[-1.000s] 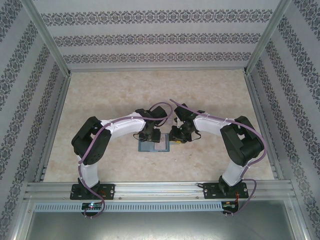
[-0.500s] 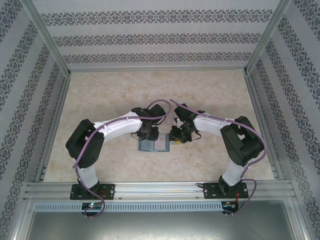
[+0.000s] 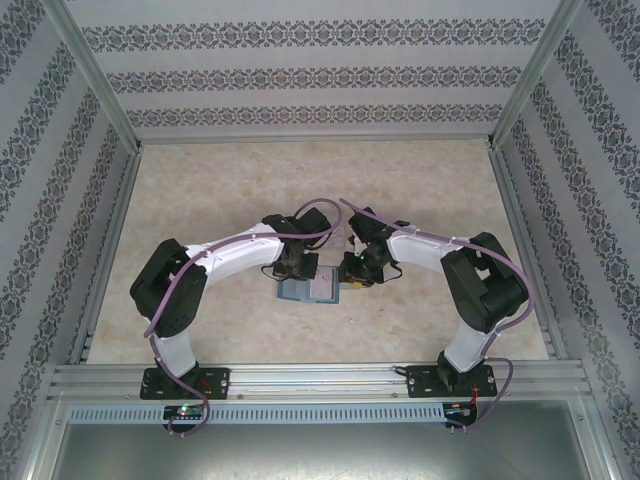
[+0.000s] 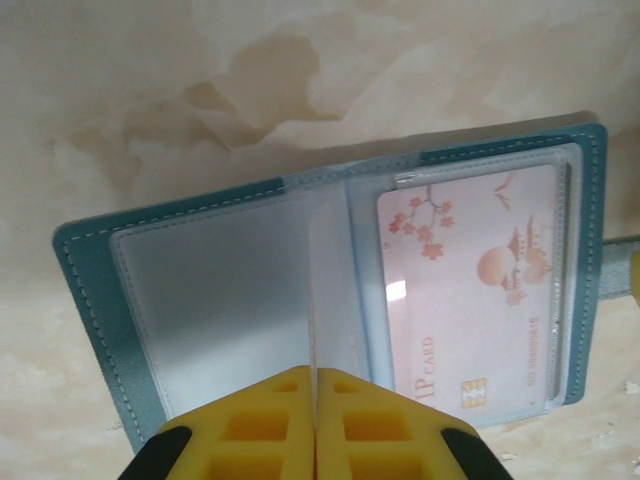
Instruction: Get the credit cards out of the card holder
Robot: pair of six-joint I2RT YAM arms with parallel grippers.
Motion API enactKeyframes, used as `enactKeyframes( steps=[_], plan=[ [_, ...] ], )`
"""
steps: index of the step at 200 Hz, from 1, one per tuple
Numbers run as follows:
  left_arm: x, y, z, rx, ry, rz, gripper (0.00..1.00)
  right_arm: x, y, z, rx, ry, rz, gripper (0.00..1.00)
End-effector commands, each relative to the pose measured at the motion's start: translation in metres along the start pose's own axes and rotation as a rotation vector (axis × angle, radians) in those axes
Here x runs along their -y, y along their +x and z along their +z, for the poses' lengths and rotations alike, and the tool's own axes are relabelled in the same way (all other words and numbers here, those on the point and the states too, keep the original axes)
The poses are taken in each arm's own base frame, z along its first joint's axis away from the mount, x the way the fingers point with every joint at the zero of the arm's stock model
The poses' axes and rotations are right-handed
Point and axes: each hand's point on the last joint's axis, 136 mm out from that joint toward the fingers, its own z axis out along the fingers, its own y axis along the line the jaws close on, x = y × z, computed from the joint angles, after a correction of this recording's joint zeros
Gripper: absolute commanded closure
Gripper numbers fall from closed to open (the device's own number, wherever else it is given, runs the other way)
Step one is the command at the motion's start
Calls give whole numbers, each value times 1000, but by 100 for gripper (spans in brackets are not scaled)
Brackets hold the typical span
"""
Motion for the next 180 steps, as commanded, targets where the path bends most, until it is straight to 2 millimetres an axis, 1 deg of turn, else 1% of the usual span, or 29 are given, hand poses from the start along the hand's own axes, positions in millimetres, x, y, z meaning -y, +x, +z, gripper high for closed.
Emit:
enactKeyframes(
  steps=[1,30,74,96,141,180],
  plan=[
    [-18,8,-3,-22,-98,49,94,11,6,-3,-12,59,-3,70],
    [-27,15,7,-58,-148,70,92,12,6,-2,-14,66,-3,70],
    [-29,27,19,-110,-146,77,90,13,5,-4,-12,79,-9,70],
    [-31,33,23,-128,-151,77,87,12,4,-6,-10,78,-10,70],
    [-41,39,23,-128,-182,81,83,9,3,-11,-4,86,-21,70],
    [-47,42,17,-113,-190,71,79,3,2,-19,6,84,-33,69]
  ],
)
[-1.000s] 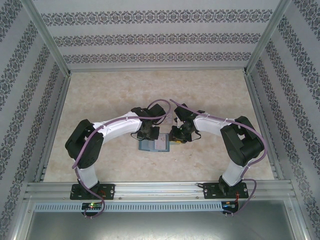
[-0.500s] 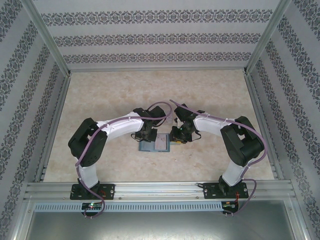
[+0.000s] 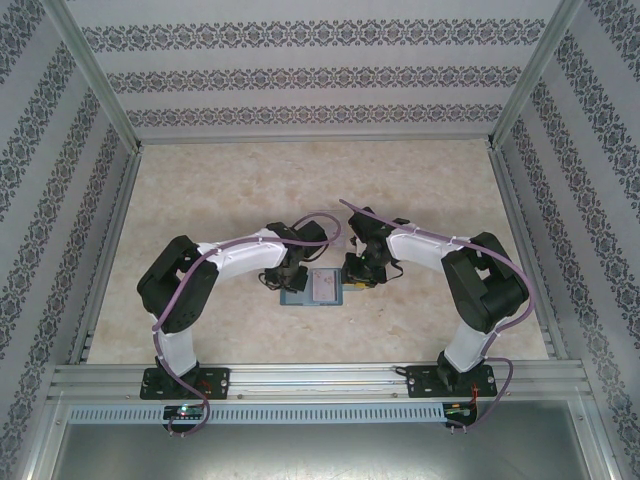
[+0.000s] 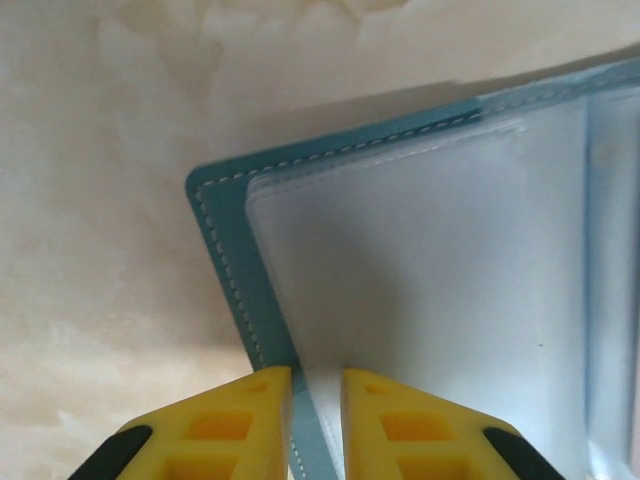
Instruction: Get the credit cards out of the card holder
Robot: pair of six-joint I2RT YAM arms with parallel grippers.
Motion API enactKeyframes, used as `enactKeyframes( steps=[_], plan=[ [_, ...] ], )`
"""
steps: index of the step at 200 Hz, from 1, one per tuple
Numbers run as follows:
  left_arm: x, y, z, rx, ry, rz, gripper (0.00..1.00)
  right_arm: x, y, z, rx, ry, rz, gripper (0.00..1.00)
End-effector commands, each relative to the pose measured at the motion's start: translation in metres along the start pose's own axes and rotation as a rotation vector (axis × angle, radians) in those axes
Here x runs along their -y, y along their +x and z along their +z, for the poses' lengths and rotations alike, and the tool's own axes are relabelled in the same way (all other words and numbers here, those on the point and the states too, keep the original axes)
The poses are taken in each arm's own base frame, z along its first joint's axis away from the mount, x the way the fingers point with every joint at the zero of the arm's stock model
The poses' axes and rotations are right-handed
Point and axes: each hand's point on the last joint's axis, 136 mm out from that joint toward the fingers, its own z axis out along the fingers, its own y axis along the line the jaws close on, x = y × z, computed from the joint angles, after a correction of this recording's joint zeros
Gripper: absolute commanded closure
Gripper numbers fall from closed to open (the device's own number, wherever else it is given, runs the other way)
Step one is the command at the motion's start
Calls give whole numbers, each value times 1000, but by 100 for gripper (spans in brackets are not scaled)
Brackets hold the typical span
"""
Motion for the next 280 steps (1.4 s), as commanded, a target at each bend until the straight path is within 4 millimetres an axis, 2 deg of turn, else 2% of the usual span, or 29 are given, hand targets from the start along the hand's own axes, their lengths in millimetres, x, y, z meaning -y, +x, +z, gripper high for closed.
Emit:
enactKeyframes(
  steps=[1,41,90,117,135,162,193,227,280],
  plan=[
    [-13,12,-8,-7,-45,14,79,-5,-2,-14,25,19,-35,69],
    [-19,13,-19,25,-32,-10,79,-17,-4,-23,41,-10,-46,69],
    [-17,-2,-47,123,40,-52,75,-31,-7,-27,48,-50,-54,69],
    [-4,-13,-57,156,150,-80,75,-37,-7,-24,42,-72,-54,69],
    [15,-21,-60,159,291,-108,75,-39,-7,-20,38,-82,-51,69],
    [41,-34,-59,154,494,-165,76,-41,-7,-15,32,-86,-47,71],
    [57,-42,-48,124,586,-197,80,-44,-7,-12,28,-95,-44,72],
    [66,-46,-36,97,641,-218,80,-47,-7,-7,22,-108,-40,72],
    [65,-46,-15,57,638,-237,81,-48,-8,-4,16,-104,-41,72]
  ],
)
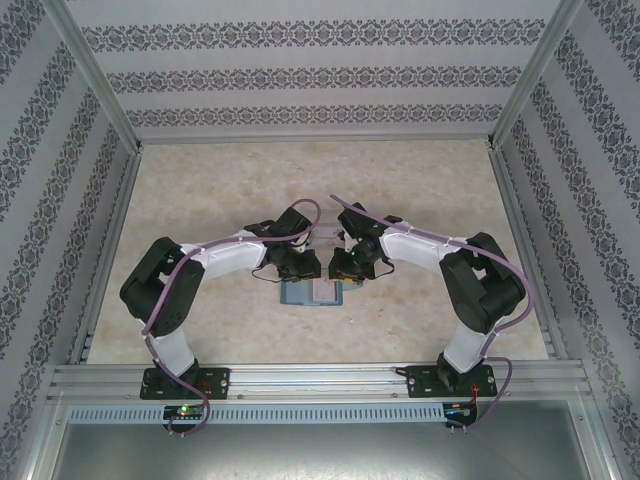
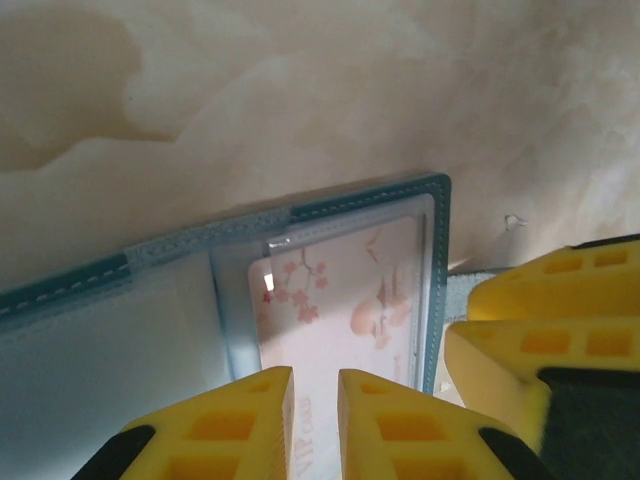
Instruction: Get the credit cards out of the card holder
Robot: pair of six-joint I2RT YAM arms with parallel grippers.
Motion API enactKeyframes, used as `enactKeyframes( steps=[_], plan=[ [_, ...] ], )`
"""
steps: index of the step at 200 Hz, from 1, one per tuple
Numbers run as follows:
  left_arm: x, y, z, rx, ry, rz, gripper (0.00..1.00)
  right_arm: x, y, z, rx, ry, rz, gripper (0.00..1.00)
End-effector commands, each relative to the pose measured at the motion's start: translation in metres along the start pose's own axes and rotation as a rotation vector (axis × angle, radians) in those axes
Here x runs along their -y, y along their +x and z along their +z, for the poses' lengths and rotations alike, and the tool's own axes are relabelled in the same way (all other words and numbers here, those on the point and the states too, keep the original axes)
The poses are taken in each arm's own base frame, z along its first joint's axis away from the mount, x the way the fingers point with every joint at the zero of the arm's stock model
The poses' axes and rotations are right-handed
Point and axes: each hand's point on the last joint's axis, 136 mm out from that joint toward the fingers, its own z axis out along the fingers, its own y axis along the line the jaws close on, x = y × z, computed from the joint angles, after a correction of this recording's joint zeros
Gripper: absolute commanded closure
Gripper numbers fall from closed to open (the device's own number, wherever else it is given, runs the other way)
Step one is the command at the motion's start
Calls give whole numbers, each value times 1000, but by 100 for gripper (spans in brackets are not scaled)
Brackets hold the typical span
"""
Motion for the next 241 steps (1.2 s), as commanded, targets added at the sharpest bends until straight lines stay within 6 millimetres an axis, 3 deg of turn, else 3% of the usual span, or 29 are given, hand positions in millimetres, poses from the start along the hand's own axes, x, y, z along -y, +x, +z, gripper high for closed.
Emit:
enactKeyframes(
  steps=[1,197,241],
  plan=[
    [-2,-4,6,-2,28,-23,81,-9,-3,1,-4,-16,-3,72],
    [-13,-1,20,-47,7,-44,81,-16,-5,5,-7,-49,4,73],
    [-15,0,20,-49,0,-42,81,-14,-4,10,-18,-45,10,81]
  ],
)
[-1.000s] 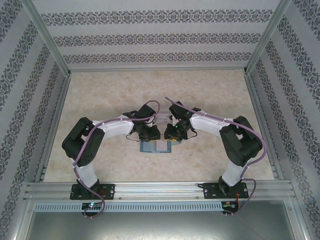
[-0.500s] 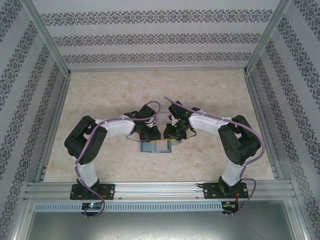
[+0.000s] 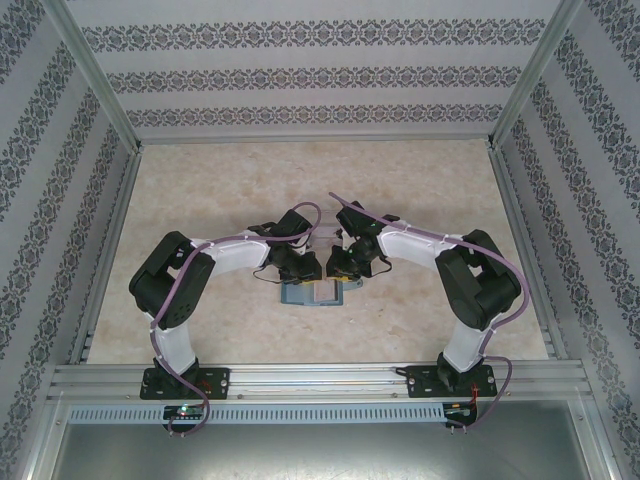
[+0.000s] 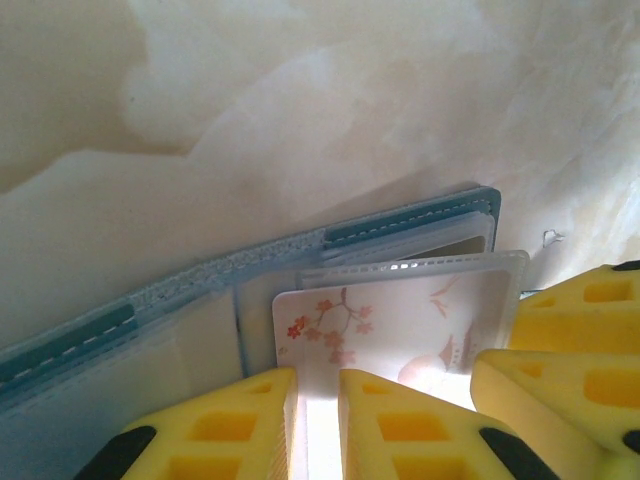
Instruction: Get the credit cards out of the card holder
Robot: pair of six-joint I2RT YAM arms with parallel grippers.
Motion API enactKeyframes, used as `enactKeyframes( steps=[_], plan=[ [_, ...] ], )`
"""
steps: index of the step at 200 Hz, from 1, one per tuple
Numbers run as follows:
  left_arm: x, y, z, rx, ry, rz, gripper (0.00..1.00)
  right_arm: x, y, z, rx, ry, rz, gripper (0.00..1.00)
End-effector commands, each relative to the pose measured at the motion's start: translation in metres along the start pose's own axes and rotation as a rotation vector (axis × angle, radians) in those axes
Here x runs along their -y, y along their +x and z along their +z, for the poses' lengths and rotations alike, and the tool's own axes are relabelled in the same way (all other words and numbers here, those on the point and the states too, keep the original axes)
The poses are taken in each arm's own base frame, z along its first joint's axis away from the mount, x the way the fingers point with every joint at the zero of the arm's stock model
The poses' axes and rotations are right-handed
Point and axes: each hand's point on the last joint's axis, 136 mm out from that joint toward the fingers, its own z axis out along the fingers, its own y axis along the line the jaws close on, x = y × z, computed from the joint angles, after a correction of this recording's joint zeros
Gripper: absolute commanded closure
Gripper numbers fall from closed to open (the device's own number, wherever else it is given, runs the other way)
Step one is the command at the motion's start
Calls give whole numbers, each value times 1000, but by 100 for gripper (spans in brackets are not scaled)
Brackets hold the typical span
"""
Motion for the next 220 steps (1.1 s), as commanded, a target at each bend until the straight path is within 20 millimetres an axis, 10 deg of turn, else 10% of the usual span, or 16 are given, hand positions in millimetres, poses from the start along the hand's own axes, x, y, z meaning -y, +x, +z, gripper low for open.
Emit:
enactKeyframes(
  steps=[1,106,220],
  plan=[
    [-8,-2,4,-9,-18,-14,81,-7,2,4,-14,-13,-5,81],
    [-28,1,-8,-8,-156,20,81,6,1,1,-8,48,-14,88],
    [-4,-8,-34,66,-72,14,76,-6,-4,-13,38,8,-28,87]
  ],
)
